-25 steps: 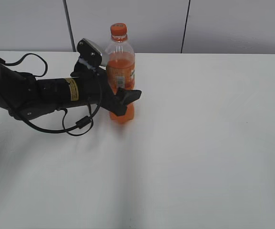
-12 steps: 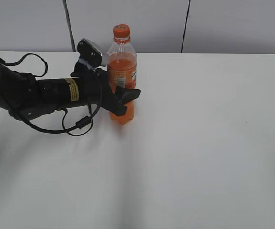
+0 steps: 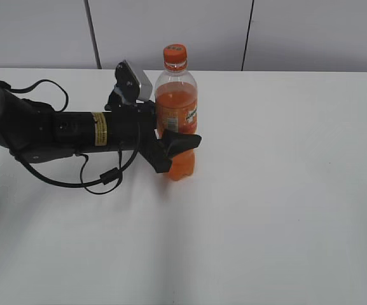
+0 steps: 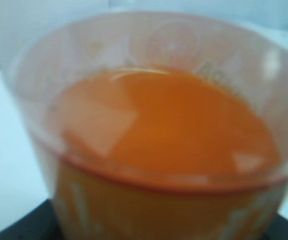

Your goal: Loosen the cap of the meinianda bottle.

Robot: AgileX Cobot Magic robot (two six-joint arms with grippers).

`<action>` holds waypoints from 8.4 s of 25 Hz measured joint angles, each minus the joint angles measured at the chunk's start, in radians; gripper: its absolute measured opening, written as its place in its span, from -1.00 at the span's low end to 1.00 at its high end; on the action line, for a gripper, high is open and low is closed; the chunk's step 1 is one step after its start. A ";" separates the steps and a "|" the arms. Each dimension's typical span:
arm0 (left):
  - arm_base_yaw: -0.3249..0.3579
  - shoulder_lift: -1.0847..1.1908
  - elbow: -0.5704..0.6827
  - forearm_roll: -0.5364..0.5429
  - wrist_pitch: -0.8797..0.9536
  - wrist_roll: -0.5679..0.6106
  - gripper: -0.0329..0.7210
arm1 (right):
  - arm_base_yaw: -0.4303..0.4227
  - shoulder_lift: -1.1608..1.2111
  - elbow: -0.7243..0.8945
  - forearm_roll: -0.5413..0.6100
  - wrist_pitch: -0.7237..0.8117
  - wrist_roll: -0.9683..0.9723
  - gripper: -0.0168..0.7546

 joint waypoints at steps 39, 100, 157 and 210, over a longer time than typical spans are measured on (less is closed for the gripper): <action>-0.002 -0.001 -0.002 0.360 -0.135 -0.121 0.19 | 0.000 0.972 -0.713 0.046 0.201 -0.001 0.22; -0.002 -0.001 -0.007 0.381 -0.137 -0.123 0.19 | 0.622 1.827 -1.328 0.137 0.206 0.039 0.21; -0.002 -0.011 -0.010 0.434 -0.128 -0.125 0.19 | 0.622 1.794 -1.339 0.179 0.212 -1.283 -0.25; -0.002 -0.011 -0.010 0.434 -0.127 -0.127 0.19 | -0.006 1.486 -1.253 0.066 0.211 -0.012 -0.25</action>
